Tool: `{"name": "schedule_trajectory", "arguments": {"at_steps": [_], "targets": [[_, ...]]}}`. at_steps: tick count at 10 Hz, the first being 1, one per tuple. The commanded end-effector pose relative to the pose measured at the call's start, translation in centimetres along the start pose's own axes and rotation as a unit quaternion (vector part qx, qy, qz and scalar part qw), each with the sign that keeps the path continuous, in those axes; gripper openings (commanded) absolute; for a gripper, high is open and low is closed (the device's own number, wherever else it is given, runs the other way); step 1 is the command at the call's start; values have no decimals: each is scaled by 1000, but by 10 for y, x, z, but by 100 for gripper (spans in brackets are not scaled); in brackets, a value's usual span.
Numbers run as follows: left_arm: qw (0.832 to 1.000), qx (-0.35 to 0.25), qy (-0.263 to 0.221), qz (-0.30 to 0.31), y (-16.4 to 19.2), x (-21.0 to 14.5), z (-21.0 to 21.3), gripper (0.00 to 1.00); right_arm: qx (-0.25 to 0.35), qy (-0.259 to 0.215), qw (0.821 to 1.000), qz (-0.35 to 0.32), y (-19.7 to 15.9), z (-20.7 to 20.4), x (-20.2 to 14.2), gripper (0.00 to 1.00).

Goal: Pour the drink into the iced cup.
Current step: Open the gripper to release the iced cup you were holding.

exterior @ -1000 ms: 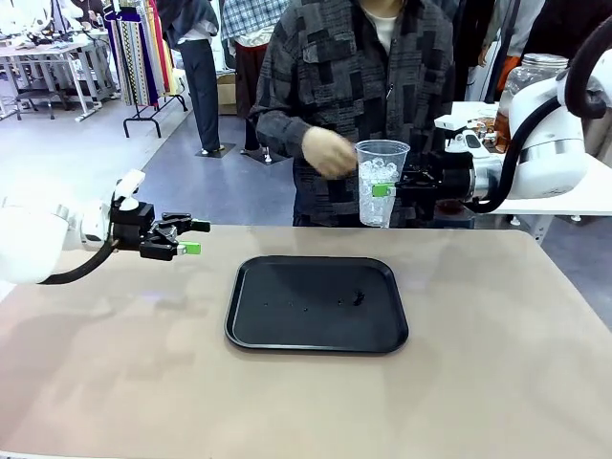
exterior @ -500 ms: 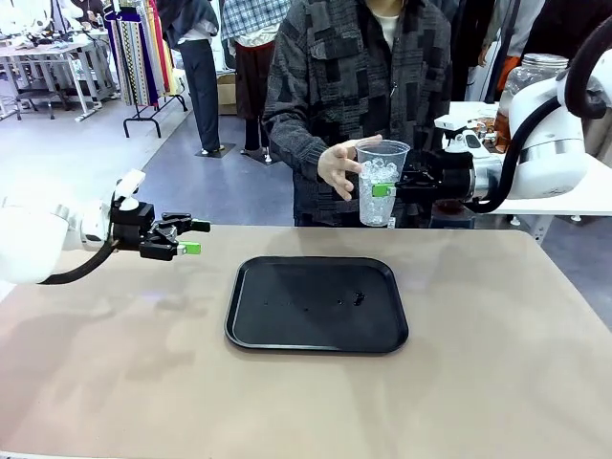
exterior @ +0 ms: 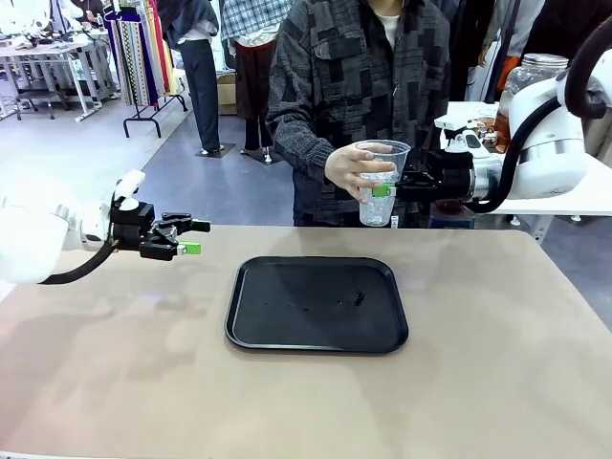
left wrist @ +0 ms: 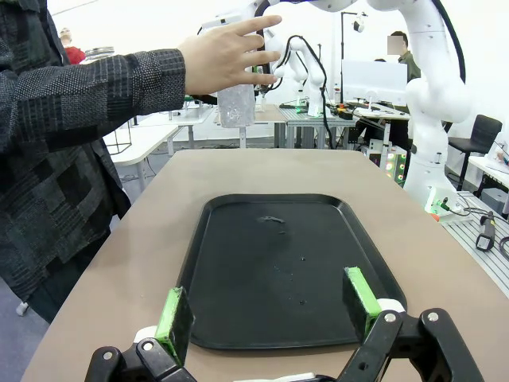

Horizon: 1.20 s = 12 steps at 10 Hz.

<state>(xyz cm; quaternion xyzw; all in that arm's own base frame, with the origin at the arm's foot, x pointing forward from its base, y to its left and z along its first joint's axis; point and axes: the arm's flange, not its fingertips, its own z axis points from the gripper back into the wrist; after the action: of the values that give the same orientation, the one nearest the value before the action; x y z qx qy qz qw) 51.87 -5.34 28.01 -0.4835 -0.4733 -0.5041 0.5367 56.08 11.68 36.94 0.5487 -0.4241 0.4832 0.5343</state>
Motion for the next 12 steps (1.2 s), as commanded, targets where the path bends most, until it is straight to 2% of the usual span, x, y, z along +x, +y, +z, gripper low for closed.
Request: {"name": "schedule_trajectory", "arguments": {"at_steps": [1,12], "targets": [[1000,1,1,-1,-1,2,0,100,2,-3,1000,9,4,-1,5,59],[1000,1,1,-1,-1,2,0,100,2,-3,1000,9,4,-1,5,59]]}}
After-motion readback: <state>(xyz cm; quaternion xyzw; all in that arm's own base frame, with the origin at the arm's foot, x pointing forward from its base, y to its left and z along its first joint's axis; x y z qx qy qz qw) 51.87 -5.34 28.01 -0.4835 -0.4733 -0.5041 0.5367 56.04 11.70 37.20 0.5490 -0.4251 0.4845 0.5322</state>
